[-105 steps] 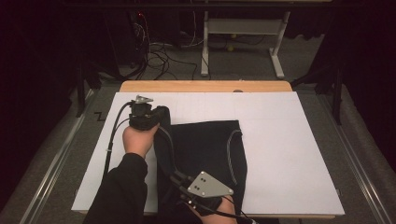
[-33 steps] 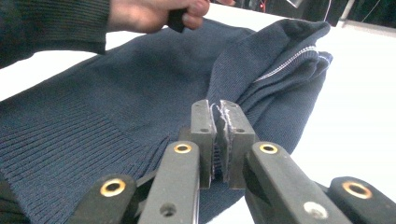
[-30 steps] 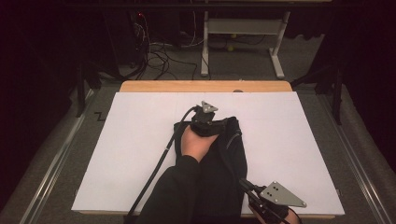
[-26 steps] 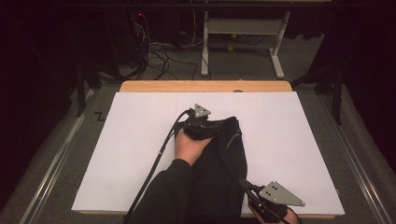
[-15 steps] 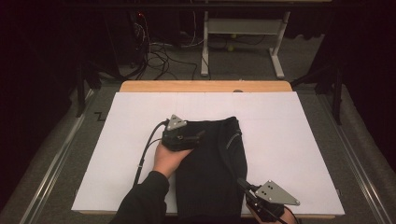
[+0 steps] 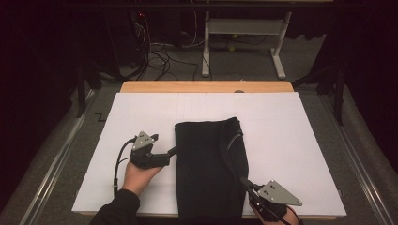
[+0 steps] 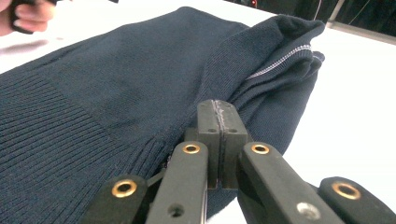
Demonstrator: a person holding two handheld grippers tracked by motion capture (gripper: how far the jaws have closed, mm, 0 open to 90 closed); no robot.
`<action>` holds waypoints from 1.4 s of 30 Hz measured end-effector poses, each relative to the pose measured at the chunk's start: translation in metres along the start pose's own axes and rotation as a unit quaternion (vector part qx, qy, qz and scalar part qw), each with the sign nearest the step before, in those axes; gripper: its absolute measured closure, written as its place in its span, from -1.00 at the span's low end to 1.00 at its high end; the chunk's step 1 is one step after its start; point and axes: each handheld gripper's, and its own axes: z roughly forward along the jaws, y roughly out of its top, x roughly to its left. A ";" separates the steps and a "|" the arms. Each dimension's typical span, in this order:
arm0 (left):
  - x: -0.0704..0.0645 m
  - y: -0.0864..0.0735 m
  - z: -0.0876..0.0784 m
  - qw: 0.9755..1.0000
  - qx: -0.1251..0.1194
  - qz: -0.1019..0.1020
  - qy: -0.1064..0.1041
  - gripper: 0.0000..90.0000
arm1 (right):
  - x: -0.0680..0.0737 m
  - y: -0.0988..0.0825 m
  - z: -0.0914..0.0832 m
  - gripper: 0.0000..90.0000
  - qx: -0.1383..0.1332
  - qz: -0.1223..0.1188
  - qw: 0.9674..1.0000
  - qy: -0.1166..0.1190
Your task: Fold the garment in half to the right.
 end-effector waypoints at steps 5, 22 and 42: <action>0.008 -0.017 -0.012 1.000 -0.002 0.003 0.012 -1.00 | 0.003 0.004 0.001 1.00 0.000 -0.001 1.000 0.003; 0.023 -0.027 -0.029 0.998 -0.044 -0.030 0.014 -1.00 | 0.020 0.054 0.057 1.00 0.039 -0.039 0.998 0.012; 0.031 -0.029 -0.036 0.998 -0.049 -0.044 0.018 -1.00 | -0.023 0.052 0.110 1.00 0.152 -0.030 0.985 -0.070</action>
